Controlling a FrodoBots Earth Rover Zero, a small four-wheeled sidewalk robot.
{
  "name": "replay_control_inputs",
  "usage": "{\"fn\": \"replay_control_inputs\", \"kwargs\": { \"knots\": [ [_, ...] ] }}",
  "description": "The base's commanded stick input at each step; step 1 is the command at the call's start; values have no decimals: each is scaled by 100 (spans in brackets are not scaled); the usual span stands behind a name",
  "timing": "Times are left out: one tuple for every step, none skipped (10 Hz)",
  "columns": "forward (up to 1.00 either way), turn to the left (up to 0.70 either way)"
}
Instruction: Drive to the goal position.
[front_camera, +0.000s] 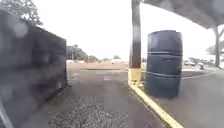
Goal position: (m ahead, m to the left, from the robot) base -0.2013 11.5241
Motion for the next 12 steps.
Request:
{"fn": "replay_control_inputs", "kwargs": {
  "knots": [
    [100, 3],
    [100, 0],
    [100, 0],
    [100, 0],
    [100, 0],
    [100, 0],
    [100, 10],
    [100, 22],
    [100, 25],
    [100, 9],
    [100, 0],
    [100, 0]
  ]
}}
